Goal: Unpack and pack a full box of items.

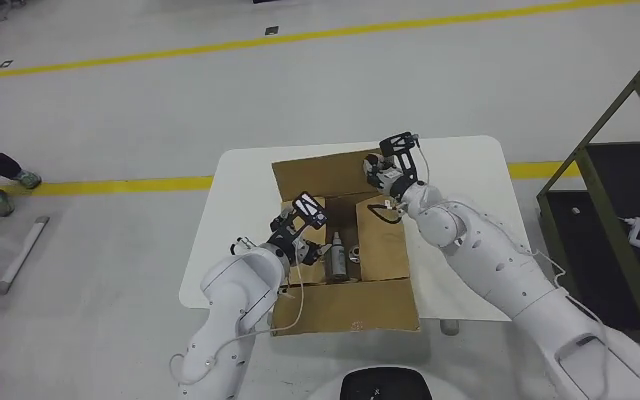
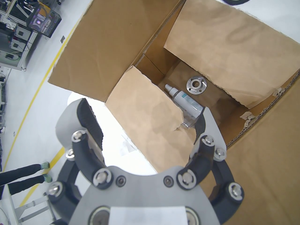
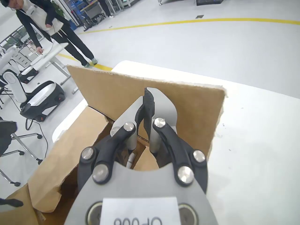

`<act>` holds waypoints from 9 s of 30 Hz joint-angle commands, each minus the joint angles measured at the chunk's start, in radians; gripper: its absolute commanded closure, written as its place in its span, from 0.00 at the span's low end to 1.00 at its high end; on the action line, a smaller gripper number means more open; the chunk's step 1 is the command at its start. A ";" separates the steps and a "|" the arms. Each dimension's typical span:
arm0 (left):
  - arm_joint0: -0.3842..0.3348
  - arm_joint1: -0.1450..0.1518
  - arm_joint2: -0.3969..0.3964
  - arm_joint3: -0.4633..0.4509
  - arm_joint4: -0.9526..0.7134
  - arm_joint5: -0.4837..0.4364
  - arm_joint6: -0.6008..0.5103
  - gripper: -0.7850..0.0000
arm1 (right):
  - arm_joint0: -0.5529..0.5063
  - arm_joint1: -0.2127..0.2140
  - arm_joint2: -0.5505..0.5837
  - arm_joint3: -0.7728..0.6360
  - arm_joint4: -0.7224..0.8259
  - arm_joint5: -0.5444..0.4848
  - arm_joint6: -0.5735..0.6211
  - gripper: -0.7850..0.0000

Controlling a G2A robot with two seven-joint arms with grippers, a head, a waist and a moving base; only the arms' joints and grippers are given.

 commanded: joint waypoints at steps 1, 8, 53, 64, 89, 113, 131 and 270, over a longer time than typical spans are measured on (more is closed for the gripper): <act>0.000 0.000 0.000 0.000 0.000 0.000 0.000 0.00 | 0.030 -0.017 -0.022 0.059 0.003 0.006 -0.011 1.00; 0.000 0.000 0.000 0.000 0.000 0.000 0.000 0.00 | 0.082 -0.065 -0.070 0.170 0.035 -0.001 -0.002 1.00; -0.058 -0.022 0.126 0.156 0.010 0.155 -0.120 0.00 | -0.569 0.100 0.446 -0.612 -0.409 -0.028 -0.259 1.00; -0.112 -0.038 0.202 0.245 0.077 0.220 -0.208 0.10 | -0.575 0.093 0.414 -0.645 -0.418 -0.034 -0.237 1.00; -0.081 -0.040 0.077 0.098 -0.072 0.326 -0.155 1.00 | -0.511 0.083 0.426 -0.544 -0.356 -0.031 -0.166 1.00; -0.103 -0.009 -0.021 0.116 0.230 0.258 -0.166 0.00 | -0.432 0.081 0.384 -0.441 -0.325 -0.142 0.010 1.00; -0.098 -0.004 -0.009 0.270 0.368 0.223 -0.102 0.00 | -0.435 0.081 0.403 -0.427 -0.308 -0.106 -0.008 1.00; -0.285 -0.089 0.098 0.876 -1.407 0.490 -0.074 0.00 | -0.535 0.069 0.400 -0.334 -0.178 -0.127 0.013 1.00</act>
